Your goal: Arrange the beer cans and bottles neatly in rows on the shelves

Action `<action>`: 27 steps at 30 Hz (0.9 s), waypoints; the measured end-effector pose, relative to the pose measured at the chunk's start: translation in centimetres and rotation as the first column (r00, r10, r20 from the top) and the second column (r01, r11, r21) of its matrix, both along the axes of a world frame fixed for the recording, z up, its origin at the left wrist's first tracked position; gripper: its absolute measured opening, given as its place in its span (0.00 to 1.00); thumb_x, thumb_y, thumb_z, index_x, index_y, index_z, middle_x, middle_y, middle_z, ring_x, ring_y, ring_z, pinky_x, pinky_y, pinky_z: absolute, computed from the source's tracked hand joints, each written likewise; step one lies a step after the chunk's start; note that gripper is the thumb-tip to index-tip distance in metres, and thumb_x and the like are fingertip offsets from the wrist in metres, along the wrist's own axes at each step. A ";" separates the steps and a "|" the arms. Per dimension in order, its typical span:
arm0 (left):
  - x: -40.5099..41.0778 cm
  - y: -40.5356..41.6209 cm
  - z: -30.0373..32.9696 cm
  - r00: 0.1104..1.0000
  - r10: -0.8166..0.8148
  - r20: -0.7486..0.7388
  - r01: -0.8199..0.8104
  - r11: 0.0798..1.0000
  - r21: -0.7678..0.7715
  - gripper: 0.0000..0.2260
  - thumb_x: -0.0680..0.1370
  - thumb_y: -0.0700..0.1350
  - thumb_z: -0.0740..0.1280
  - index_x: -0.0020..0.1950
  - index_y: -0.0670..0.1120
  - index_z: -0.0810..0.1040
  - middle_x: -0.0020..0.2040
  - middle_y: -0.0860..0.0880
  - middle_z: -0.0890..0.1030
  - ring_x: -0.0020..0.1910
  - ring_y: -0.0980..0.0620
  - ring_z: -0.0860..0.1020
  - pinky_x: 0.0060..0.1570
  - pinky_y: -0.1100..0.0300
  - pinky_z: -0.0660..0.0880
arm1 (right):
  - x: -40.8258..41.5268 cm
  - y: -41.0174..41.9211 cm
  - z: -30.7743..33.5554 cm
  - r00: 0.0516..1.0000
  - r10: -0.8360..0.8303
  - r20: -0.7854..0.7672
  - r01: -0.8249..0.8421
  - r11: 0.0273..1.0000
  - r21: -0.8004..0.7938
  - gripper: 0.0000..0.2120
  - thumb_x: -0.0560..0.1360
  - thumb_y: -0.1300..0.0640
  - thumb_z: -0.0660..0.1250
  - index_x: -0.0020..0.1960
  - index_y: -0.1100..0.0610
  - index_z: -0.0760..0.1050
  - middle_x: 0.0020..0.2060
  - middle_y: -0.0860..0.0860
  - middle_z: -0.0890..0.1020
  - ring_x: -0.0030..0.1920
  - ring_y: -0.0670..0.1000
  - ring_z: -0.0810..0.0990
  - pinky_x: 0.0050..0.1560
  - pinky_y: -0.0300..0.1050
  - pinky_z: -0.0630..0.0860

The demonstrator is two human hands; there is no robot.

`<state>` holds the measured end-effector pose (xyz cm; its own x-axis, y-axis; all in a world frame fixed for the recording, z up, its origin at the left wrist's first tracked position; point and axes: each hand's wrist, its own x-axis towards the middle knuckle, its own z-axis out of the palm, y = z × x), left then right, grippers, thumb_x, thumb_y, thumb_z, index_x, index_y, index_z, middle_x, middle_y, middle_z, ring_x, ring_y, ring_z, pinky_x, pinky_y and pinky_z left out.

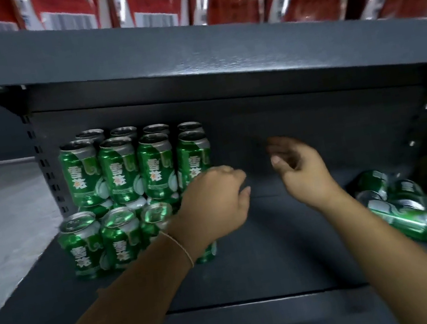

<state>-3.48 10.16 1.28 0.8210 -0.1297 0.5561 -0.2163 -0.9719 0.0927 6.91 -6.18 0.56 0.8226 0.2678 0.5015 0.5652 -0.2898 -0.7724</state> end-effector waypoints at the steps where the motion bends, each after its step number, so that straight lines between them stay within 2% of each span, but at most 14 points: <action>1: 0.5 -1.0 0.1 1.000 -0.016 -0.008 0.016 1.000 -0.008 0.19 0.75 0.53 0.55 0.54 0.43 0.79 0.51 0.47 0.80 0.52 0.45 0.77 0.49 0.52 0.76 | 0.1 -1.3 -0.1 1.000 -0.021 0.002 0.021 1.000 -0.005 0.16 0.79 0.69 0.62 0.66 0.62 0.73 0.58 0.55 0.79 0.52 0.40 0.78 0.55 0.23 0.71; 5: 2.9 -5.2 -0.1 0.994 -0.104 -0.044 0.102 0.994 -0.047 0.19 0.78 0.49 0.59 0.66 0.43 0.73 0.60 0.45 0.77 0.59 0.44 0.75 0.57 0.50 0.74 | 0.4 -6.8 -0.5 0.994 -0.112 0.006 0.112 0.994 -0.010 0.17 0.78 0.71 0.62 0.66 0.61 0.74 0.57 0.53 0.80 0.51 0.39 0.77 0.55 0.25 0.71; 7: 4.1 -7.4 -0.4 0.987 -0.145 -0.066 0.142 0.988 -0.056 0.21 0.79 0.48 0.61 0.71 0.44 0.69 0.64 0.45 0.75 0.63 0.45 0.72 0.61 0.50 0.72 | 0.6 -9.5 -0.8 0.987 -0.160 0.003 0.160 0.987 -0.033 0.17 0.78 0.71 0.62 0.65 0.61 0.75 0.55 0.51 0.80 0.52 0.42 0.79 0.59 0.30 0.74; 9: 5.1 -9.5 -0.8 0.979 -0.175 -0.109 0.169 0.984 -0.065 0.24 0.79 0.47 0.60 0.75 0.44 0.63 0.69 0.46 0.71 0.67 0.46 0.69 0.66 0.52 0.69 | 0.7 -12.3 -1.1 0.976 -0.215 -0.025 0.212 0.975 -0.072 0.18 0.78 0.71 0.62 0.65 0.60 0.74 0.55 0.50 0.79 0.57 0.47 0.79 0.63 0.37 0.73; 12: 6.5 -12.5 -1.6 0.962 -0.210 -0.177 0.202 0.977 -0.065 0.26 0.80 0.46 0.59 0.77 0.45 0.58 0.72 0.47 0.66 0.70 0.46 0.66 0.68 0.54 0.66 | 0.5 -16.2 -1.5 0.953 -0.291 -0.085 0.263 0.933 -0.246 0.21 0.77 0.69 0.64 0.68 0.59 0.73 0.58 0.51 0.79 0.64 0.50 0.77 0.59 0.34 0.70; 14: 7.4 -14.2 -2.1 0.948 -0.225 -0.223 0.217 0.974 -0.062 0.26 0.80 0.46 0.59 0.77 0.45 0.56 0.72 0.46 0.66 0.70 0.46 0.65 0.68 0.52 0.66 | 0.6 -18.4 -1.9 0.937 -0.348 -0.021 0.303 0.842 -0.446 0.22 0.75 0.65 0.68 0.68 0.58 0.74 0.62 0.53 0.79 0.65 0.53 0.76 0.59 0.34 0.69; 16: 8.3 -15.7 -2.7 0.938 -0.226 -0.264 0.219 0.974 -0.058 0.27 0.80 0.46 0.59 0.77 0.45 0.56 0.73 0.46 0.65 0.70 0.44 0.65 0.68 0.49 0.67 | 0.9 -20.1 -2.5 0.925 -0.379 0.012 0.310 0.740 -0.597 0.24 0.73 0.61 0.70 0.68 0.58 0.74 0.62 0.56 0.80 0.63 0.57 0.77 0.62 0.43 0.72; 18: 9.0 -17.0 -3.1 0.930 -0.222 -0.291 0.218 0.975 -0.048 0.27 0.79 0.46 0.59 0.77 0.45 0.56 0.73 0.45 0.65 0.70 0.43 0.66 0.68 0.48 0.67 | 1.5 -21.3 -3.4 0.917 -0.400 0.001 0.287 0.655 -0.699 0.29 0.70 0.59 0.71 0.71 0.56 0.71 0.61 0.57 0.79 0.62 0.59 0.77 0.60 0.49 0.75; 23: 9.9 -19.1 -4.1 0.911 -0.215 -0.352 0.221 0.975 -0.025 0.27 0.79 0.43 0.59 0.77 0.43 0.55 0.73 0.44 0.65 0.71 0.42 0.65 0.69 0.50 0.64 | 2.7 -21.9 -4.9 0.912 -0.406 0.053 0.253 0.456 -0.853 0.28 0.68 0.54 0.70 0.68 0.53 0.71 0.60 0.54 0.78 0.62 0.60 0.75 0.61 0.51 0.73; 27: 10.1 -19.1 -4.9 0.905 -0.196 -0.376 0.204 0.979 -0.020 0.27 0.79 0.43 0.59 0.77 0.43 0.56 0.72 0.43 0.65 0.71 0.43 0.65 0.70 0.50 0.64 | 3.9 -21.4 -5.6 0.914 -0.396 0.084 0.241 0.367 -0.898 0.26 0.68 0.53 0.68 0.65 0.52 0.71 0.60 0.53 0.77 0.63 0.59 0.72 0.61 0.52 0.68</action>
